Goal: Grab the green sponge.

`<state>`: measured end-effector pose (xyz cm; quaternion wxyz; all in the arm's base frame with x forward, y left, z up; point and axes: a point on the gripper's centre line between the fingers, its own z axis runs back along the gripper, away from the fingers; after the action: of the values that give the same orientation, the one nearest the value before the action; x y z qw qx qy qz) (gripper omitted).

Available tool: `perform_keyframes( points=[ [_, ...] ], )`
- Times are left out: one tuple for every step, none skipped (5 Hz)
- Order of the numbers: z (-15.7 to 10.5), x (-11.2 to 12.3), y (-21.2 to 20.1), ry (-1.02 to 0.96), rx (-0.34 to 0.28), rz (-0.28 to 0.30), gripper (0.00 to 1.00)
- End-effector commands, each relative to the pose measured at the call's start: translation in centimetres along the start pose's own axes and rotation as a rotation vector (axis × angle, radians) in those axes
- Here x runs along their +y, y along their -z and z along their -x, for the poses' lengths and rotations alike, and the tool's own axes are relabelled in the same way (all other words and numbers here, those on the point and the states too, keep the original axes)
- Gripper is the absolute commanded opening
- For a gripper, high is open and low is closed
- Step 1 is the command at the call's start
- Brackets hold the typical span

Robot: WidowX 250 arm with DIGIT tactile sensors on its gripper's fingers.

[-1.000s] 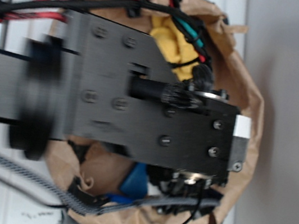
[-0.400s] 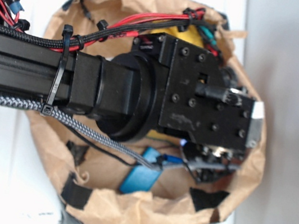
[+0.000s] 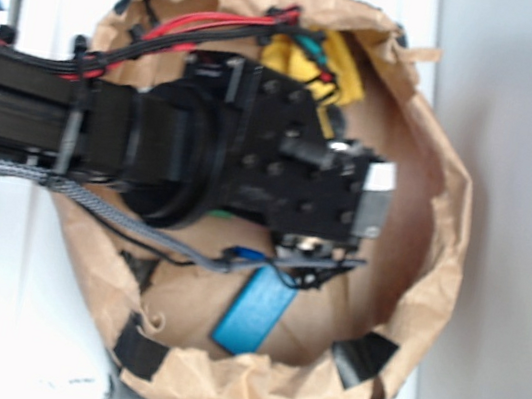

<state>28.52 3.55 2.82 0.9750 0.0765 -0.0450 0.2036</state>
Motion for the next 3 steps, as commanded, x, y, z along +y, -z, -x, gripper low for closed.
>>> perform_keyframes(
  points=[
    [-0.3,0.3,-2.8,-0.012,-0.085,0.034,0.00],
    [-0.7,1.0,-6.1,0.015,-0.068,0.114,0.00],
    [-1.5,2.0,-8.6,-0.057,-0.124,0.091,0.00]
  ],
)
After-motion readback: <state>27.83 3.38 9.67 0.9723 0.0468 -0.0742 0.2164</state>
